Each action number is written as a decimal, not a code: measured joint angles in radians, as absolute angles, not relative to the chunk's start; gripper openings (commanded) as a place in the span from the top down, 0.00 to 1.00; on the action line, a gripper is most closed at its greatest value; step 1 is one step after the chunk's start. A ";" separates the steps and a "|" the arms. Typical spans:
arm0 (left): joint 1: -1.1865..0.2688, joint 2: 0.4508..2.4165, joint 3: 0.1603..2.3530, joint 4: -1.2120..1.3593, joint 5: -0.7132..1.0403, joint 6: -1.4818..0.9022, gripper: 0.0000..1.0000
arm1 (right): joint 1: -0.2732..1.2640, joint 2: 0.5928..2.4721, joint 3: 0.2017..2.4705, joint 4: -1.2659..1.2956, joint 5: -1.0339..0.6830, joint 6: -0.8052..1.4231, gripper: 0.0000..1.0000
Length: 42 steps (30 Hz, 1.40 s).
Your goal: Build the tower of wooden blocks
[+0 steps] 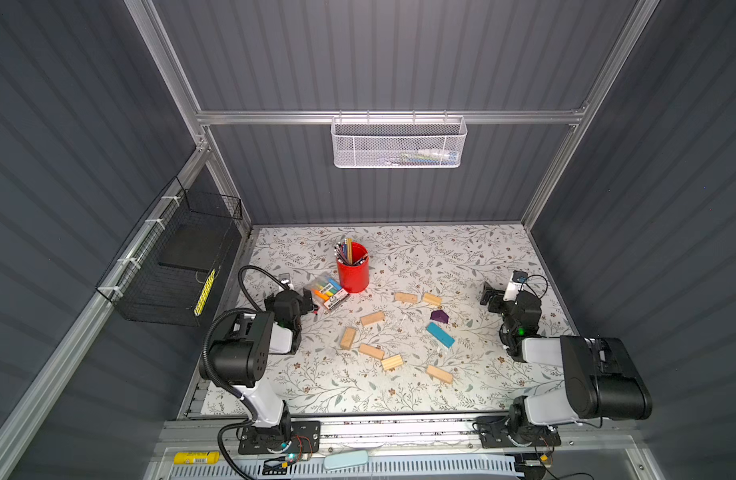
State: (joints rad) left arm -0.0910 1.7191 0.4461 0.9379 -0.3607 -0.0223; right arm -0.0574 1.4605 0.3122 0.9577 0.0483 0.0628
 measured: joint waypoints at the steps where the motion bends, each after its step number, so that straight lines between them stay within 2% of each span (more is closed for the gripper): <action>1: -0.091 1.719 0.446 0.938 -0.360 -0.022 0.00 | -0.057 1.460 0.312 0.958 0.048 0.063 0.01; 34: -0.091 1.717 0.446 0.934 -0.345 -0.022 0.00 | -0.057 1.460 0.312 0.958 0.048 0.063 0.01; 42: -0.091 1.601 0.416 0.911 -0.300 -0.018 0.00 | -0.054 1.389 0.313 0.919 0.055 0.063 0.01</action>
